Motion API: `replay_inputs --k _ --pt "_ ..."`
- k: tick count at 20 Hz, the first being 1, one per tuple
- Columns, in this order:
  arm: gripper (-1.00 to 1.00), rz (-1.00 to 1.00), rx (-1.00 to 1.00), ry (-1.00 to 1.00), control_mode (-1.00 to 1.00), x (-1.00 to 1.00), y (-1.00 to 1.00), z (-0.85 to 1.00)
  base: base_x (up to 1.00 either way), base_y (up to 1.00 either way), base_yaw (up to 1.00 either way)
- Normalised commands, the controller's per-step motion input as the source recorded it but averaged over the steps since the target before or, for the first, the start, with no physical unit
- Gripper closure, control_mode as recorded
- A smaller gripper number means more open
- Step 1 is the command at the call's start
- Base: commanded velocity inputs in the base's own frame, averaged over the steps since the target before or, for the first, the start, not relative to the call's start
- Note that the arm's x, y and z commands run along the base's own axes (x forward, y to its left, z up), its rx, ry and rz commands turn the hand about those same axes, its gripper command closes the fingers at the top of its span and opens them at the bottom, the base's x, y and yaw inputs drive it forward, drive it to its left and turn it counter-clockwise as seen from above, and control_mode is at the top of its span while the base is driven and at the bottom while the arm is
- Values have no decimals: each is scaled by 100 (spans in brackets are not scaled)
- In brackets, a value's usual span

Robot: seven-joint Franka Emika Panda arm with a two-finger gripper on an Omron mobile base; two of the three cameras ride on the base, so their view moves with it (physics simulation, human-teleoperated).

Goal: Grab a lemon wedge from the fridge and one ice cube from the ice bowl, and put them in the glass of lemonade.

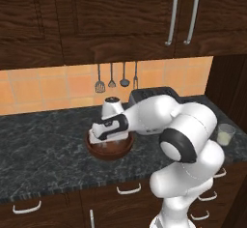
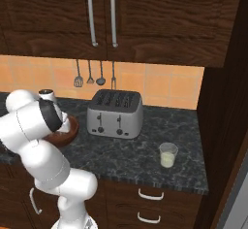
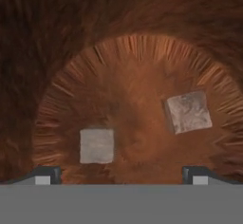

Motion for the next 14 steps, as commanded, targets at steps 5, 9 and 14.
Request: replay_inputs --k 5,9,14 --pt "-100 -21 0 0 -100 7 4 -16 0 0 0" --pt "-100 -24 0 0 -100 30 -1 0 0 0 0" --pt "-100 -12 0 1 -100 8 -21 -3 0 0 0"
